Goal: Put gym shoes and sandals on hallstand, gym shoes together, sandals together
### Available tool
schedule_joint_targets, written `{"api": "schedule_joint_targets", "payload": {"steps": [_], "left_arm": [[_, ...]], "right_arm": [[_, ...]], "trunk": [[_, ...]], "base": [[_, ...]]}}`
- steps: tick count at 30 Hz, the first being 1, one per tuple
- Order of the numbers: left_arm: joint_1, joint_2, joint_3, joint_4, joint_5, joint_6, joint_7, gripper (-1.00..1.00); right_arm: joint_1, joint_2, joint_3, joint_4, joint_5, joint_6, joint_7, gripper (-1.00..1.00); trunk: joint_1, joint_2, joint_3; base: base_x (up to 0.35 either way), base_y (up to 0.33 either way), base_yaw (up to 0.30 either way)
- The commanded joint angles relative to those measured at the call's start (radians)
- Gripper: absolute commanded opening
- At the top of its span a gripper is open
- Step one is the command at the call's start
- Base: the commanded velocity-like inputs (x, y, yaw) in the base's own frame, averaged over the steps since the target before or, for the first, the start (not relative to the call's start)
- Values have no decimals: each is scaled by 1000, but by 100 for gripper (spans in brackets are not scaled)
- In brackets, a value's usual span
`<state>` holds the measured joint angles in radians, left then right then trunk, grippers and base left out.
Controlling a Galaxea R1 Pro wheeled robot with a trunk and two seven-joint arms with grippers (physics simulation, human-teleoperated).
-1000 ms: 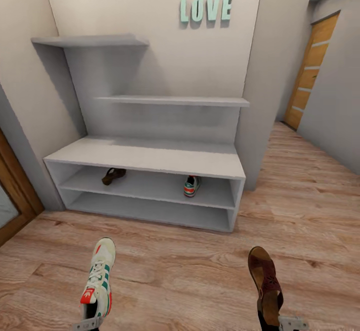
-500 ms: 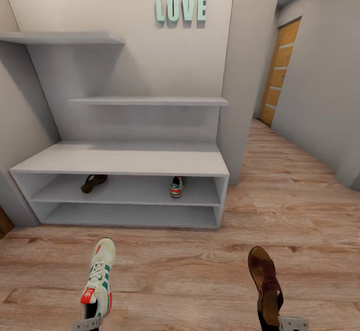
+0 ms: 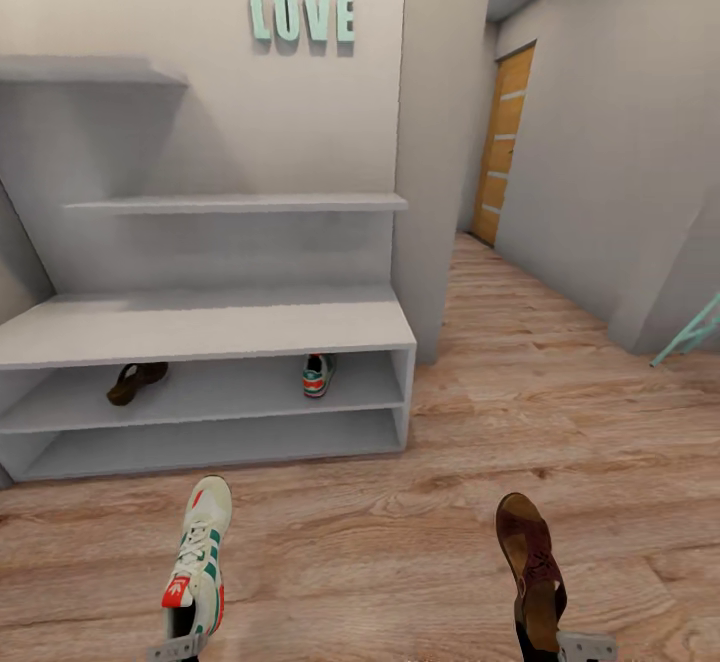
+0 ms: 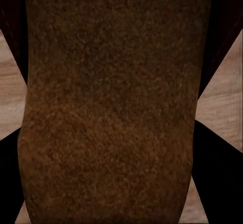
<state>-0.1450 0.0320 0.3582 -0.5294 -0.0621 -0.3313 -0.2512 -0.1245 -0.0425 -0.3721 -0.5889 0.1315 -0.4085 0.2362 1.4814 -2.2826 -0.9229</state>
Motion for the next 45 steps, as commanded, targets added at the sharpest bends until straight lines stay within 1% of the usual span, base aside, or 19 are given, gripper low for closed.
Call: {"api": "schedule_joint_targets", "payload": {"steps": [1, 15, 24, 29, 38, 45], "left_arm": [[-1, -1, 8, 0, -7, -3, -10, -100], [-1, -1, 8, 0, -8, -3, -10, -100], [-1, 0, 8, 0, -5, -3, -10, -100], [-1, 0, 8, 0, -3, -3, -10, -100], [-1, 1, 9, 0, -2, -3, -10, -100], [-9, 6, 9, 0, -4, 13, -7, -100]], "right_arm": [[-1, 1, -8, 1, 10, -4, 8, -100], [-1, 1, -8, 0, 10, -4, 8, -100], [-1, 3, -7, -9, 10, -6, 8, -100], [-1, -5, -8, -7, 11, -6, 12, -100], [-1, -7, -9, -7, 11, -5, 11, -100], [-1, -7, -12, -13, 10, -4, 9, -100]], "trunk": [[0, 0, -1], [0, 0, -1], [0, 0, -1], [0, 0, -1], [0, 0, -1], [0, 0, -1]], "base": [[0, 0, -271], [0, 0, -235], [0, 0, -19], [0, 0, 0], [0, 0, 0], [0, 0, 0]]}}
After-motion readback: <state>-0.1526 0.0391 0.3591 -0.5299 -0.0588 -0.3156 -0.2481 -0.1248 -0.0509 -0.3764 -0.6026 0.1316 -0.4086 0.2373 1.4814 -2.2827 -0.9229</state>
